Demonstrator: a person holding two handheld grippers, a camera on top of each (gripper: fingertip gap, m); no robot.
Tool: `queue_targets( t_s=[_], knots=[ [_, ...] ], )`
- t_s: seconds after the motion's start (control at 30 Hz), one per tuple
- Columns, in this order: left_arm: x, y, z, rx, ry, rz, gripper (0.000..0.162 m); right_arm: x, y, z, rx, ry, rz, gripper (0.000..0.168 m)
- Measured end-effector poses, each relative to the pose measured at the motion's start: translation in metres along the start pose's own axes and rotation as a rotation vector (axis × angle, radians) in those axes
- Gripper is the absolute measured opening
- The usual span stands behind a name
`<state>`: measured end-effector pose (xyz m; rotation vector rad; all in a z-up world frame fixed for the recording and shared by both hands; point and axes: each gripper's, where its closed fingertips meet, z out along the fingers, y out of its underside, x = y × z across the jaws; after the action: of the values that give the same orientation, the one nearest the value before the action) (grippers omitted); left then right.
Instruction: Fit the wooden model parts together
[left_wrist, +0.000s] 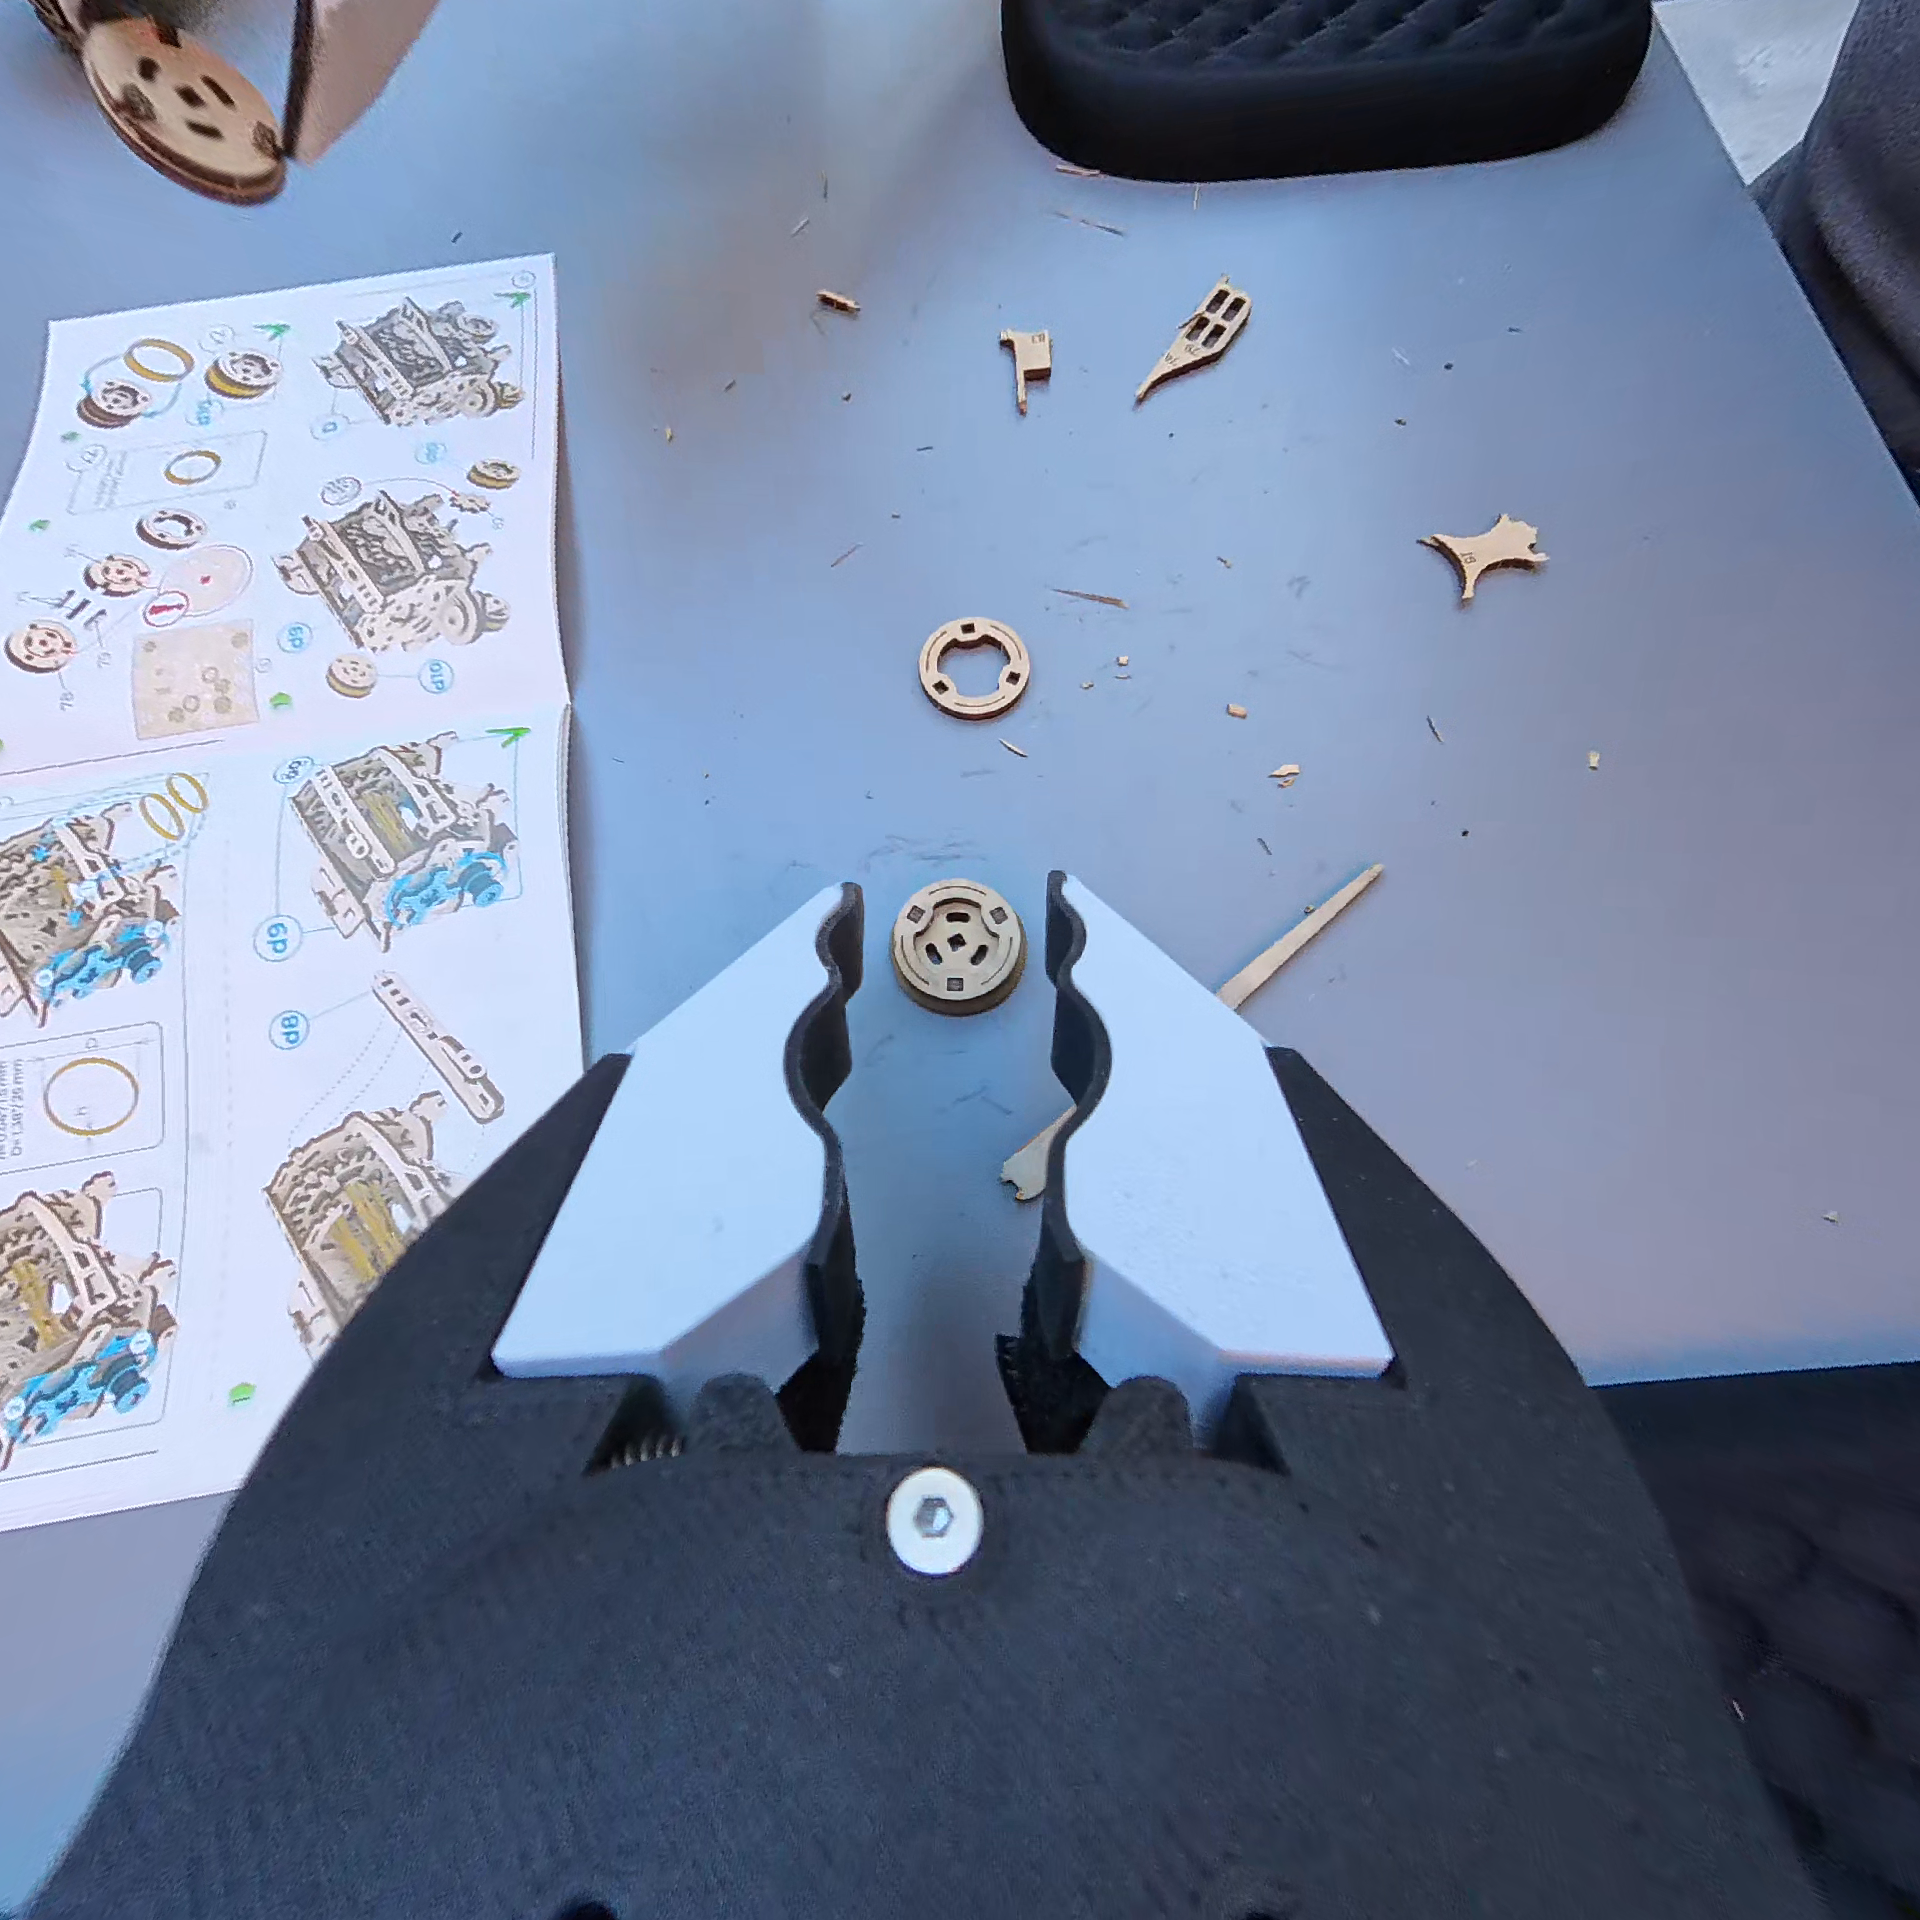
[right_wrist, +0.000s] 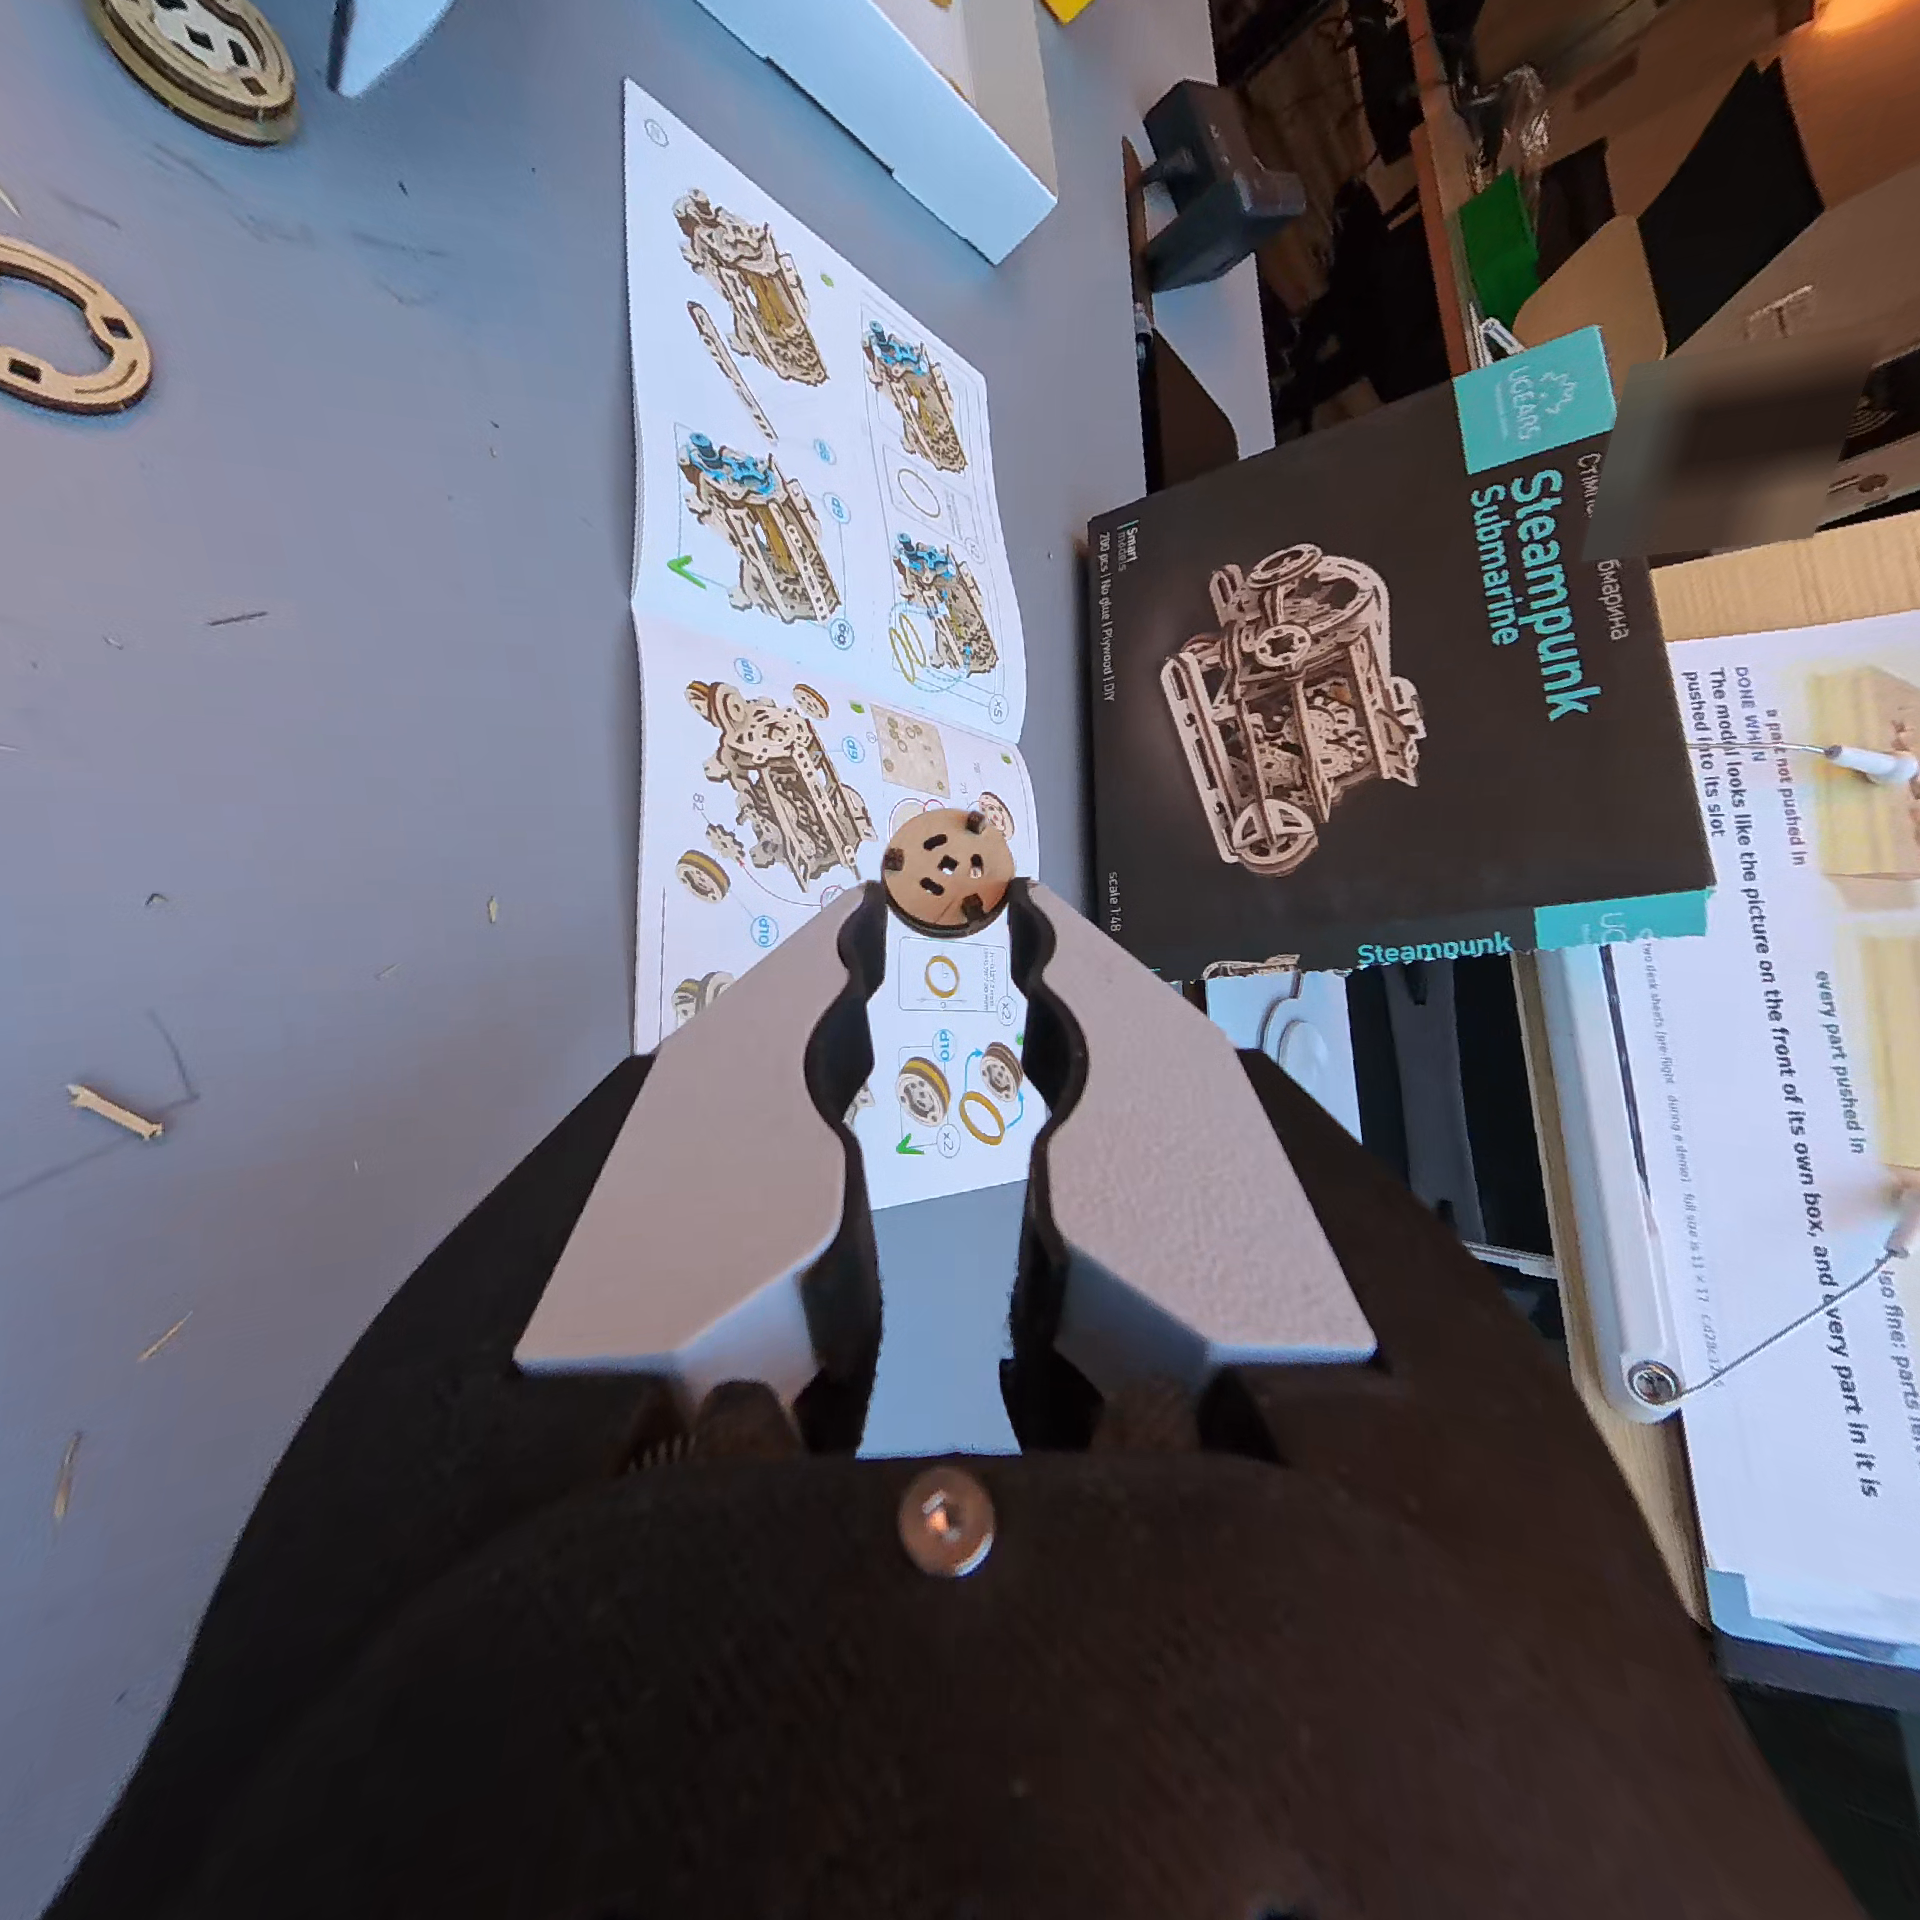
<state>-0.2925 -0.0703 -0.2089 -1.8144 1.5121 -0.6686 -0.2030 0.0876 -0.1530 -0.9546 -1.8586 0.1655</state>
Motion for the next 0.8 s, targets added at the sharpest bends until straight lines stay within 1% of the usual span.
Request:
queue_targets(
  t_s=[0.37,0.47,0.53,0.8],
  knots=[
    [-0.003,0.002,0.000,0.000,-0.009,-0.012,0.033,0.001,-0.014,0.001,0.058,0.011,0.000,0.023],
    [-0.003,0.003,0.001,-0.002,-0.008,-0.013,0.033,0.003,-0.020,0.006,0.101,0.040,0.049,0.023],
    [-0.003,0.003,0.001,-0.005,-0.006,-0.012,0.033,-0.002,-0.024,0.010,0.134,0.026,0.068,0.023],
    [-0.004,0.005,0.001,-0.013,-0.008,-0.013,0.031,-0.005,-0.026,0.013,0.137,0.017,0.054,0.023]
  ],
)
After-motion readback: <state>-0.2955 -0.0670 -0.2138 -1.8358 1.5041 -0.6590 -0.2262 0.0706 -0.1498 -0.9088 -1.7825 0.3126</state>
